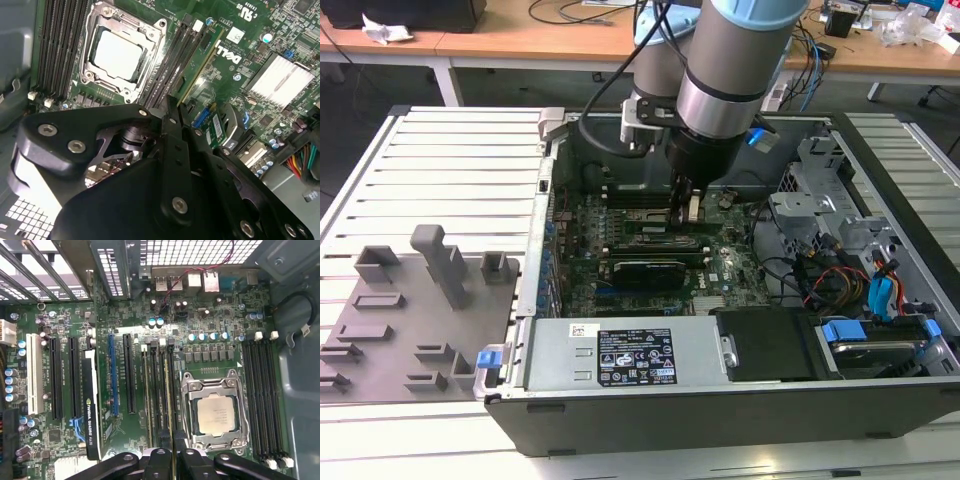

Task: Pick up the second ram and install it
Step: 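Insert the second ram into the second slot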

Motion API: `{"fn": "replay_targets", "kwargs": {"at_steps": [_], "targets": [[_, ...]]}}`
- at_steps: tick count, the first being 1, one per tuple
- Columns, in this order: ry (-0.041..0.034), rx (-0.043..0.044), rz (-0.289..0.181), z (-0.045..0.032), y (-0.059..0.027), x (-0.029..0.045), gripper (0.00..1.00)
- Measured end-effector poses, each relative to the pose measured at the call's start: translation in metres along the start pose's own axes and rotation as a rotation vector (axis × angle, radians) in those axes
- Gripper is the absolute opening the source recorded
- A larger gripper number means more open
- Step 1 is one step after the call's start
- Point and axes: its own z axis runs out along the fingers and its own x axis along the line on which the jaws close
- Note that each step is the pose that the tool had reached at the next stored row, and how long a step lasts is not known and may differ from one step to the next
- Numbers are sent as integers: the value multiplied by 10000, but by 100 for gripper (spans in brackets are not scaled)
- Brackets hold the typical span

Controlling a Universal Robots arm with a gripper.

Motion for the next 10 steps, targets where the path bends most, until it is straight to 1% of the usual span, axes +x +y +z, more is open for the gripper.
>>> {"fn": "replay_targets", "kwargs": {"at_steps": [7,10], "targets": [[3,-1,-1,43,31,9,14],[2,0,0,64,75,22,14]]}}
